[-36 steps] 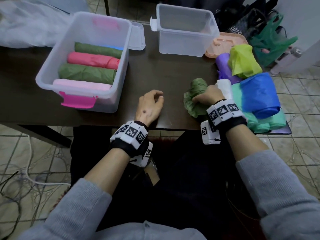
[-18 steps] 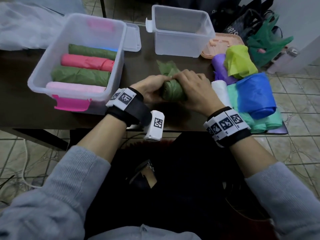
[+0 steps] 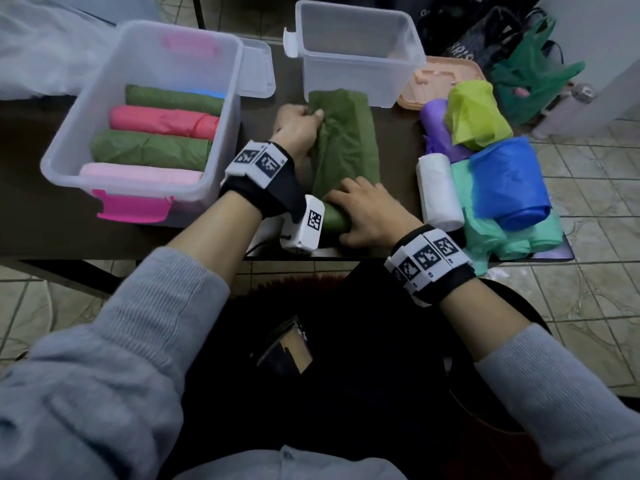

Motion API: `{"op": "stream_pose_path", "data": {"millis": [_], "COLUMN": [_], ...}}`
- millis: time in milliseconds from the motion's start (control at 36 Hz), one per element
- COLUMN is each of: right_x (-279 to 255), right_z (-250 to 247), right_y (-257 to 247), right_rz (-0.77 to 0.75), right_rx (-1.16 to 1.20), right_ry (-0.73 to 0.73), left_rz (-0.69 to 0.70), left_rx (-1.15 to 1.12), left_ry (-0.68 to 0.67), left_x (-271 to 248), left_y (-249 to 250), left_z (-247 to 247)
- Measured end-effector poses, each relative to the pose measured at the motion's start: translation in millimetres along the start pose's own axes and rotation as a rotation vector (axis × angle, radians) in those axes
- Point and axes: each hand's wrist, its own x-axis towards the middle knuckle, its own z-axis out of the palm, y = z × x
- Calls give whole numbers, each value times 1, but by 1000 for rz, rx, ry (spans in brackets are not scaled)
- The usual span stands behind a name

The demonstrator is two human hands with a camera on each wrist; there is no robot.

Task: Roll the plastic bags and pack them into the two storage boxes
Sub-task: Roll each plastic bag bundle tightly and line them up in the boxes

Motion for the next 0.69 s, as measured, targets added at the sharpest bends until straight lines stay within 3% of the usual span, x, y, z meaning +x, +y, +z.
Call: {"op": "stream_pose_path", "data": {"millis": [83, 167, 222, 306, 361, 500, 694], "right_x": [1, 2, 1, 0, -1, 2, 4], "right_z": [1, 2, 2, 2, 0, -2, -10], "right_y": [-1, 2, 4, 7, 8, 1, -5], "right_rz": [7, 3, 11, 38, 41, -3, -25], "right_rx": [74, 115, 122, 91, 95, 192, 327], "right_ry": [-27, -39, -39, -57, -71, -106, -80], "left_rz": [145, 409, 497, 382, 296, 272, 294], "left_rx": [203, 426, 637, 1048, 1256, 1310, 1360], "left_ry": [162, 239, 74, -301, -434, -584, -653], "left_x": [-1, -8, -13, -11, -6, 7, 14], "left_y": [19, 32, 31, 15, -2, -35, -32], "left_z": [0, -1, 3, 10, 13, 11, 3]}}
